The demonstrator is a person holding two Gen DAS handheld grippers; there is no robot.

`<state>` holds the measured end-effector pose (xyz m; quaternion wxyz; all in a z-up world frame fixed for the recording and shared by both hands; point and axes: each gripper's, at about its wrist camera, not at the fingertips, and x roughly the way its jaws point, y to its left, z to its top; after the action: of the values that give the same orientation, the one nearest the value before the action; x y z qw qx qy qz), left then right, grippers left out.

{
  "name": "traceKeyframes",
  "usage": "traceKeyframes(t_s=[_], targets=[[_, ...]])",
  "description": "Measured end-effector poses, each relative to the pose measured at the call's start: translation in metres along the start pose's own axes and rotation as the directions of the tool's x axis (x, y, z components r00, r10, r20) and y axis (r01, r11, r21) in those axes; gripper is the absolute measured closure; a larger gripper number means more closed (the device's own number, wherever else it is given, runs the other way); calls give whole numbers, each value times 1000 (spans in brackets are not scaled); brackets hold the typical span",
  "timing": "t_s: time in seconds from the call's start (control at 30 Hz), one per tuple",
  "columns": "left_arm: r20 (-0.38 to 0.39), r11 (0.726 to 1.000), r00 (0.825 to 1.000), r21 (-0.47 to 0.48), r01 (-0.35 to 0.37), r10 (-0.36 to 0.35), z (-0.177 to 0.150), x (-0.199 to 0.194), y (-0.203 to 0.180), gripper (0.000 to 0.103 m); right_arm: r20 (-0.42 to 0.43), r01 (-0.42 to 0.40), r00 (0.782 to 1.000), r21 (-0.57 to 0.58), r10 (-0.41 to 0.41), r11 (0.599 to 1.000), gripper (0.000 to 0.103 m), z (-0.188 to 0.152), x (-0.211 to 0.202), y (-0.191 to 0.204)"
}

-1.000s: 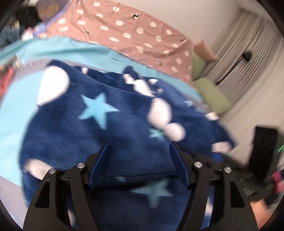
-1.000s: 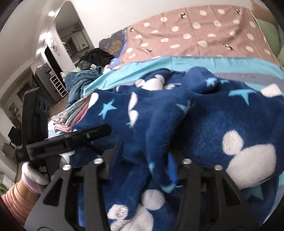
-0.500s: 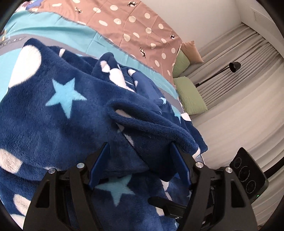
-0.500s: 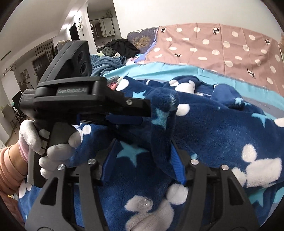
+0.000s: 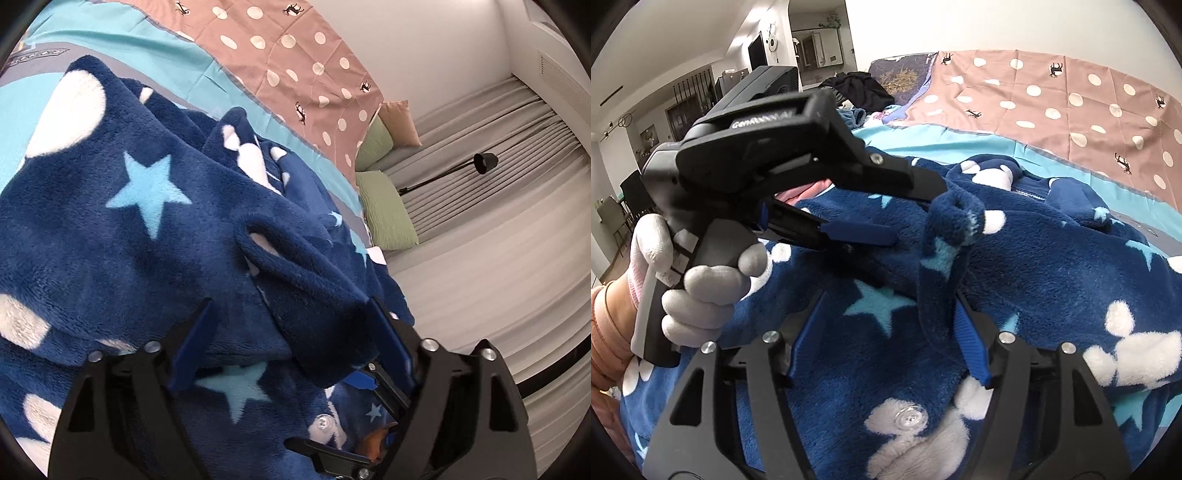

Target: Fold small clothes

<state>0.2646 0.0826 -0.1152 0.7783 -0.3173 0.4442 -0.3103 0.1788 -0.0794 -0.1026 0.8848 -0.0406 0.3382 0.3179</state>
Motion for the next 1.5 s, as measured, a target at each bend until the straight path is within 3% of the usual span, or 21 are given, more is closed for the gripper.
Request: traceKeyframes(t_s=[0.3, 0.33, 0.37, 0.43, 0.53, 0.6, 0.8, 0.93, 1.03, 1.1, 1.17, 1.2, 1.3, 1.33, 1.4, 1.43, 1.5], targets=[[11, 1000, 1000, 10, -4, 3, -1, 4, -2, 20, -16, -16, 1000, -41, 15, 999, 34, -2, 1, 9], [6, 999, 1000, 34, -23, 23, -2, 7, -5, 29, -14, -14, 1000, -42, 13, 999, 34, -2, 0, 9], [-6, 996, 998, 71, -56, 57, -3, 13, -10, 57, -11, -11, 1000, -41, 10, 999, 34, -1, -2, 9], [-39, 989, 995, 116, -91, 96, -6, 24, -16, 94, -7, 3, 1000, -33, -4, 999, 34, 0, -9, 6], [-13, 976, 991, 178, -129, 134, -6, 23, -28, 94, 22, 55, 998, -25, -54, 998, 33, 1, -29, -3], [14, 964, 990, 226, -137, 137, -2, 15, -41, 94, 42, 141, 989, -18, -140, 990, 27, -2, -46, -13], [144, 915, 976, 348, -204, 162, 22, -31, -79, 94, 19, 379, 924, 101, -382, 920, 23, -21, -90, -64], [285, 865, 923, 359, -351, 257, 40, -64, -75, 94, -34, 418, 905, 257, -424, 871, 20, -40, -107, -99], [278, 837, 889, 323, -443, 364, 47, -60, -44, 90, -70, 428, 901, 299, -428, 853, 20, -50, -106, -109], [261, 782, 835, 300, -547, 484, 45, -47, -21, 80, -75, 442, 895, 292, -440, 848, 20, -51, -105, -107], [268, 731, 787, 294, -616, 555, 38, -40, -7, 65, -57, 444, 892, 283, -448, 850, 20, -48, -107, -103], [270, 727, 781, 288, -623, 563, 34, -40, -3, 63, -44, 443, 892, 281, -450, 851, 20, -44, -108, -102], [251, 734, 794, 302, -608, 554, 30, -39, -2, 63, -7, 451, 883, 290, -470, 844, 20, -30, -109, -101], [249, 706, 777, 324, -630, 579, 27, -33, -4, 62, 6, 451, 880, 303, -475, 839, 21, -26, -110, -103], [261, 625, 723, 372, -687, 640, 24, -18, -6, 58, 30, 423, 888, 337, -459, 841, 33, -16, -108, -108], [271, 567, 684, 401, -720, 677, 20, -9, -4, 54, 30, 408, 894, 352, -446, 842, 37, -13, -104, -110], [285, 524, 657, 423, -739, 698, 9, 2, 1, 50, -38, 408, 904, 372, -426, 833, 50, -14, -86, -117]])
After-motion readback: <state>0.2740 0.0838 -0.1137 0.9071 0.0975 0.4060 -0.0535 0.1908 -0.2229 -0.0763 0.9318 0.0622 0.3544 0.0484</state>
